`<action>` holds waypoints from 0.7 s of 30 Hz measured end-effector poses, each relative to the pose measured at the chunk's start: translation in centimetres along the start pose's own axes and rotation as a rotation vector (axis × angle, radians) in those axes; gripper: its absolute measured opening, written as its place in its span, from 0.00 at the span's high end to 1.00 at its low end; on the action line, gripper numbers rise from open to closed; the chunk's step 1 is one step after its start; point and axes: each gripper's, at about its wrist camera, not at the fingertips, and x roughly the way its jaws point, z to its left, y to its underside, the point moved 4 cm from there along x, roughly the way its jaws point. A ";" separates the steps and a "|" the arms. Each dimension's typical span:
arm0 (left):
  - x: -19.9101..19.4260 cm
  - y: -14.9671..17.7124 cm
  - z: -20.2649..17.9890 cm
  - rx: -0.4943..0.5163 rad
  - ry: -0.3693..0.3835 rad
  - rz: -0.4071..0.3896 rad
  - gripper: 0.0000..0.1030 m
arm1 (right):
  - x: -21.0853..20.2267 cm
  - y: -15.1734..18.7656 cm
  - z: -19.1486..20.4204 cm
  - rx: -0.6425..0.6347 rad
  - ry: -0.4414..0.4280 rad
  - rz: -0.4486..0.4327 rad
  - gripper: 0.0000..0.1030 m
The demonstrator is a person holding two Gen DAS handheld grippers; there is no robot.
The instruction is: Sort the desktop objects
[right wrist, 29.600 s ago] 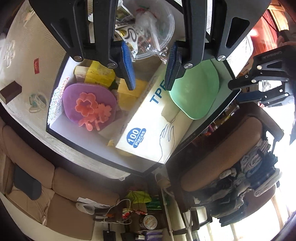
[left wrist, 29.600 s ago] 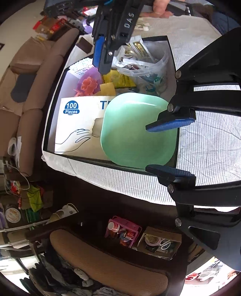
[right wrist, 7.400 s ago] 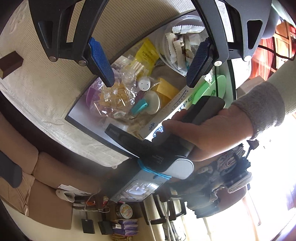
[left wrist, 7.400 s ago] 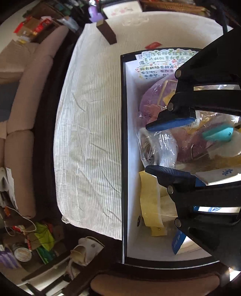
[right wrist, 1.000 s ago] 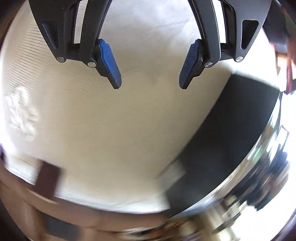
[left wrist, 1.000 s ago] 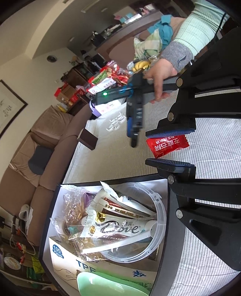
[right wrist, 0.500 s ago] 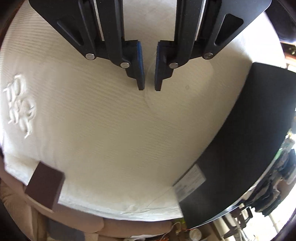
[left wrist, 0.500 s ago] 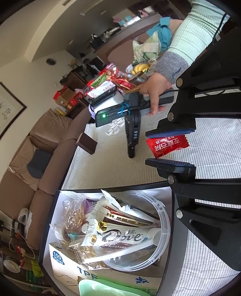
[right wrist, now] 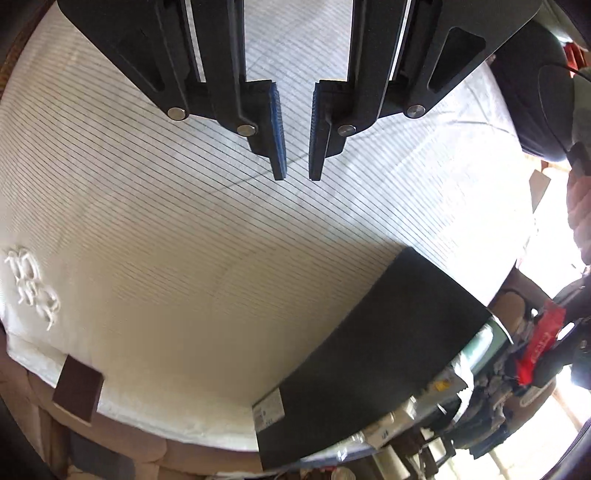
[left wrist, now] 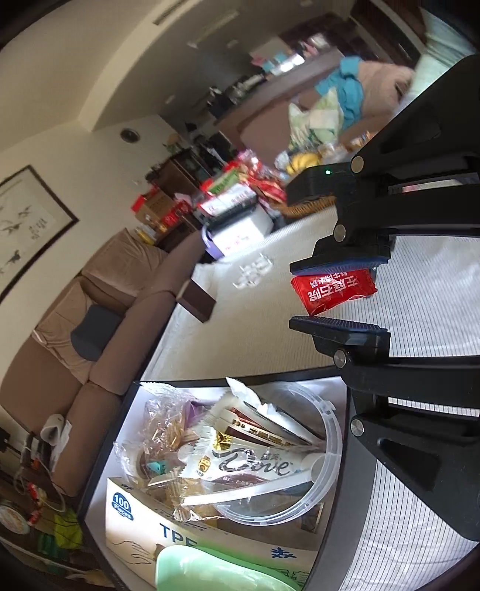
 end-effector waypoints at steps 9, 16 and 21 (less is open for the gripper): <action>-2.5 -6.1 -3.4 0.112 -0.063 -0.049 0.80 | -5.7 -2.3 -6.1 0.104 0.222 -0.172 0.26; 0.3 -7.2 -6.4 0.167 -0.032 -0.030 0.80 | -6.9 -4.4 -22.1 0.355 0.369 -0.252 0.23; 1.8 -8.0 -6.7 0.189 -0.036 -0.006 0.80 | -6.4 -5.8 -27.7 0.414 0.389 -0.277 0.21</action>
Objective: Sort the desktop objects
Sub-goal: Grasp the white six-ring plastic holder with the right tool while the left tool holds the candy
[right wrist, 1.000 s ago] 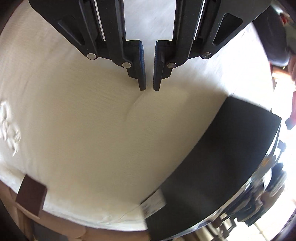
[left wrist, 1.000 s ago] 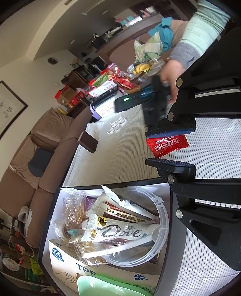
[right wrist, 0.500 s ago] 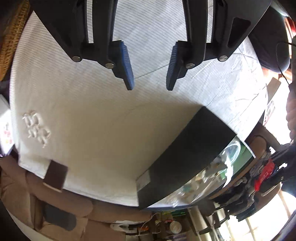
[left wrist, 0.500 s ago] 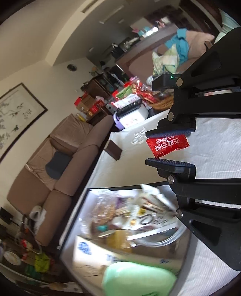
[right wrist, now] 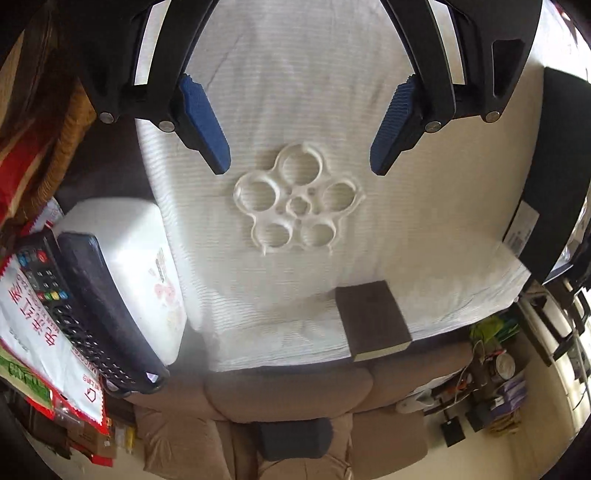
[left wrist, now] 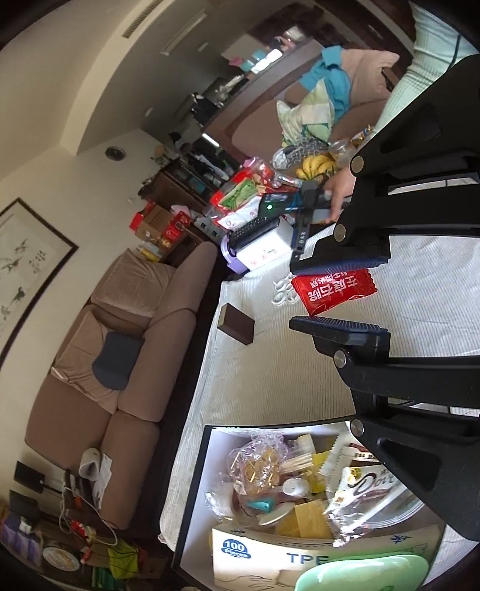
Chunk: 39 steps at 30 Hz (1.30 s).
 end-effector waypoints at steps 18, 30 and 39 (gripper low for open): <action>3.5 0.9 1.5 -0.135 0.075 -0.078 0.80 | 3.0 0.4 5.7 -0.285 -0.108 -0.022 0.16; 4.8 2.6 1.6 -0.107 0.071 -0.012 0.80 | 4.9 1.1 6.1 -0.235 -0.113 0.075 0.91; 1.7 0.7 3.2 -0.142 0.052 -0.025 0.80 | -3.6 0.9 9.5 -0.200 -0.256 -0.008 0.91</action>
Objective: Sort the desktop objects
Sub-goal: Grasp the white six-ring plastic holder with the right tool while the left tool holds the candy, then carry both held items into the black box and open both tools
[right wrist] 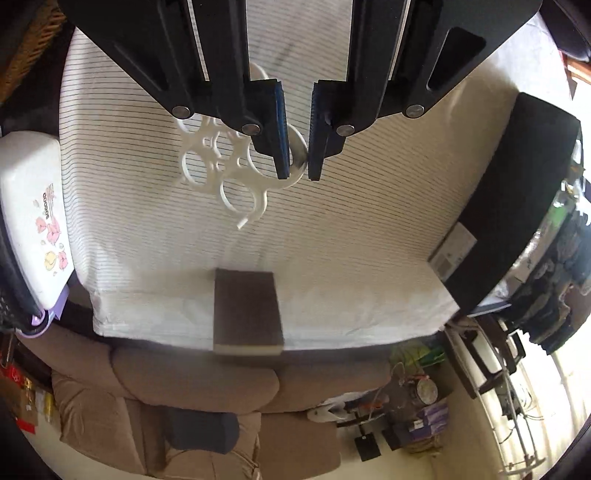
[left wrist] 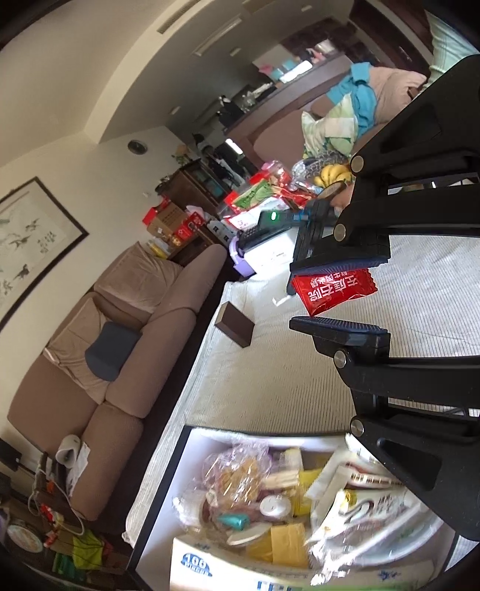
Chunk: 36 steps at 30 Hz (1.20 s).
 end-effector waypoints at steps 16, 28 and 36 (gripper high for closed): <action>-9.5 -6.5 14.5 -0.081 -0.335 0.124 0.80 | -3.1 -11.8 29.4 -0.295 -0.300 -0.069 0.91; -5.7 -7.0 21.1 -0.060 -0.453 0.239 0.80 | 11.7 -6.8 37.9 -0.506 -0.144 0.108 0.91; -8.9 -3.4 19.4 0.016 -0.461 0.315 0.79 | 10.5 -5.7 36.5 -0.447 -0.209 0.110 0.91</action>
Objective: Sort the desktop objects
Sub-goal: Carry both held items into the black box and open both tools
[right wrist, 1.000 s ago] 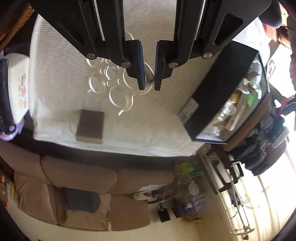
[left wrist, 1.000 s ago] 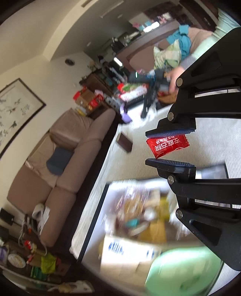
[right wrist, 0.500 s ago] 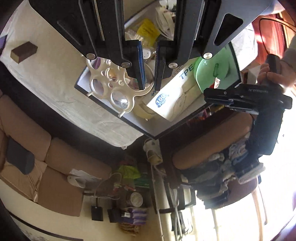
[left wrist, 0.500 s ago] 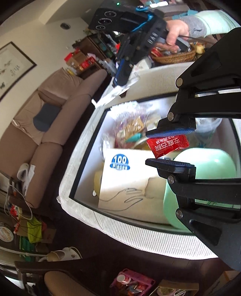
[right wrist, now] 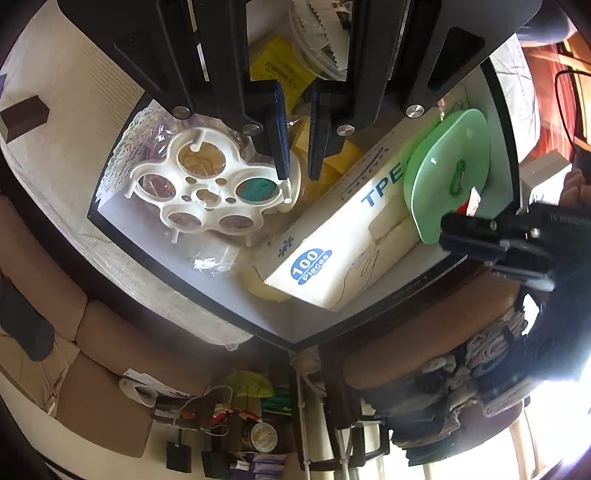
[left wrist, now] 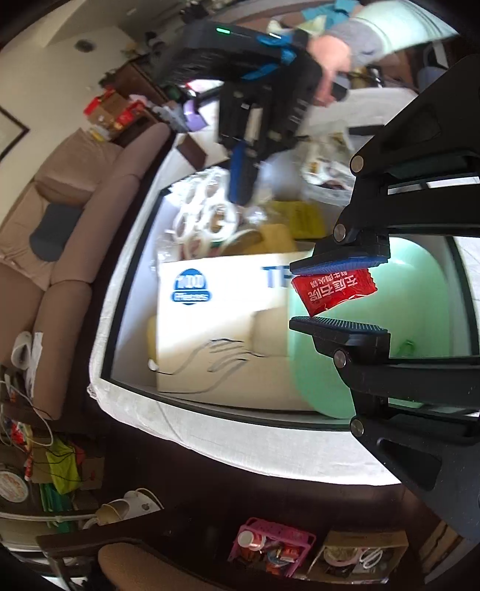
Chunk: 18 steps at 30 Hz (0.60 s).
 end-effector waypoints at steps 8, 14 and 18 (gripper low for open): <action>1.1 1.3 1.3 -0.066 -0.059 0.020 0.65 | -6.0 0.9 0.1 0.121 -0.058 -0.079 0.62; -2.8 0.6 -1.2 -0.027 -0.047 -0.108 0.39 | -10.0 2.7 -0.4 0.135 -0.039 -0.128 0.35; -4.2 0.6 -5.7 0.076 -0.040 -0.174 0.22 | -11.8 3.9 -1.9 0.181 0.004 -0.138 0.25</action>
